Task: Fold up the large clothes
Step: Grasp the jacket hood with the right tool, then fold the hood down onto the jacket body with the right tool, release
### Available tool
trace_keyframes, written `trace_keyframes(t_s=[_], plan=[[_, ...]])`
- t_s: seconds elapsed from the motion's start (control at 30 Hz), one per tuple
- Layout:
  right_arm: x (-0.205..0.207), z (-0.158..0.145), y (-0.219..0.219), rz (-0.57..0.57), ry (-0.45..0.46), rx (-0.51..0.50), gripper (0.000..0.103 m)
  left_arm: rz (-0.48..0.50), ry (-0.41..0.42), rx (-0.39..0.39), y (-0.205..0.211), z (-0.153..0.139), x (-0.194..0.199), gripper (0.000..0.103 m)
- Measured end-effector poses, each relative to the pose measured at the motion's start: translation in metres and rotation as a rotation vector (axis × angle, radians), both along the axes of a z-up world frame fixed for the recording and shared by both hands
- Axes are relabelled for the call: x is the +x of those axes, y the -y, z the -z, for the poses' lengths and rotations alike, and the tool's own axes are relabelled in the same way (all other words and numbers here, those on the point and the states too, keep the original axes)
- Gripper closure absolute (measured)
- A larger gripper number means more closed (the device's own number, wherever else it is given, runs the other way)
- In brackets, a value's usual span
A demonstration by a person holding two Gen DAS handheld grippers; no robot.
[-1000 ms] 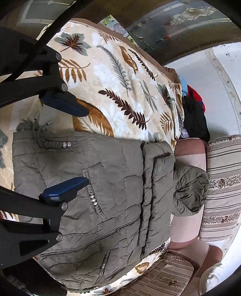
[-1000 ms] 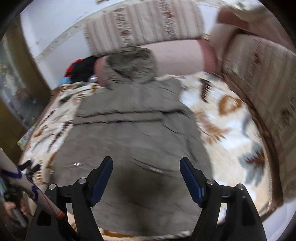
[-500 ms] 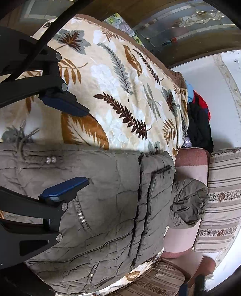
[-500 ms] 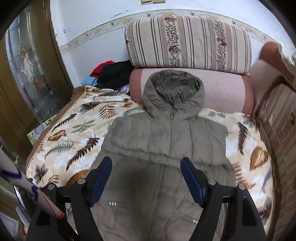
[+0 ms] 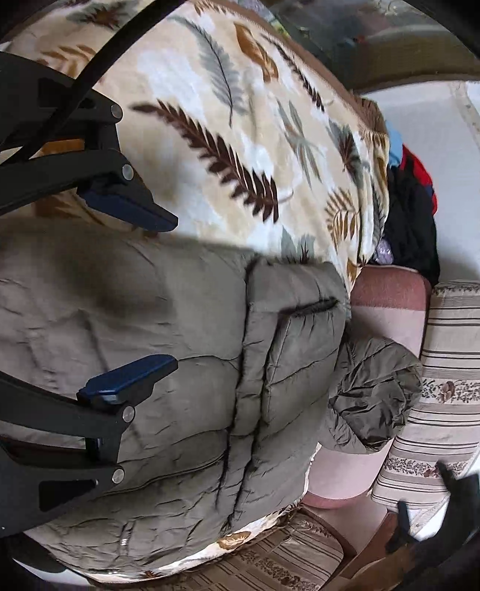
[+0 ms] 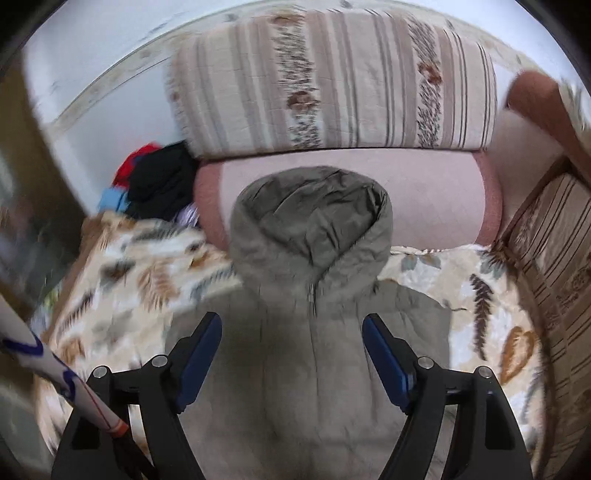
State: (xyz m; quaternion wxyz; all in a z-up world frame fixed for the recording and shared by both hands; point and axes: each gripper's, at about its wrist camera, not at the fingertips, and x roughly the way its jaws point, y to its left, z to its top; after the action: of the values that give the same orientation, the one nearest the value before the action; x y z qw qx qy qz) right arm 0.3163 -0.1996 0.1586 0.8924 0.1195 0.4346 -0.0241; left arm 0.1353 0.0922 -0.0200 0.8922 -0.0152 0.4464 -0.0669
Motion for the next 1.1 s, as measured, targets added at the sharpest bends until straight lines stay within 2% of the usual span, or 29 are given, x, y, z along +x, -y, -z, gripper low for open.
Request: trace_keyframes(t_s=[0.07, 0.17, 0.27, 0.4, 0.6, 0.63, 0.67, 0.73, 0.9, 1.1], plan=[[0.041, 0.008, 0.008, 0.048, -0.004, 0.089, 0.019, 0.000, -0.013, -0.008, 0.001, 0.012, 0.013, 0.035], [0.095, 0.020, 0.010, 0.100, -0.001, 0.164, 0.014, 0.004, -0.025, -0.024, -0.003, 0.028, 0.022, 0.035], [0.140, 0.033, 0.008, 0.158, -0.001, 0.193, 0.010, 0.022, -0.034, -0.035, -0.006, 0.039, 0.026, 0.035], [0.196, 0.059, 0.012, 0.243, -0.024, 0.248, 0.010, 0.042, -0.036, -0.065, -0.012, 0.044, 0.026, 0.035], [0.240, 0.101, 0.022, 0.325, -0.076, 0.233, 0.010, 0.050, -0.073, -0.102, -0.019, 0.054, 0.032, 0.035], [0.241, 0.106, 0.024, 0.326, -0.080, 0.235, 0.018, 0.050, -0.077, -0.103, -0.019, 0.055, 0.033, 0.035], [0.241, 0.111, 0.025, 0.313, -0.084, 0.244, 0.045, 0.049, -0.085, -0.107, -0.020, 0.057, 0.034, 0.035], [0.238, 0.116, 0.024, 0.279, -0.108, 0.254, 0.087, 0.048, -0.086, -0.117, -0.021, 0.056, 0.034, 0.035], [0.190, 0.082, 0.013, 0.199, -0.053, 0.148, 0.093, 0.048, -0.074, -0.126, -0.023, 0.051, 0.029, 0.035], [0.082, 0.031, 0.006, 0.106, -0.015, 0.092, 0.095, 0.063, -0.028, -0.154, -0.029, 0.036, 0.019, 0.034]])
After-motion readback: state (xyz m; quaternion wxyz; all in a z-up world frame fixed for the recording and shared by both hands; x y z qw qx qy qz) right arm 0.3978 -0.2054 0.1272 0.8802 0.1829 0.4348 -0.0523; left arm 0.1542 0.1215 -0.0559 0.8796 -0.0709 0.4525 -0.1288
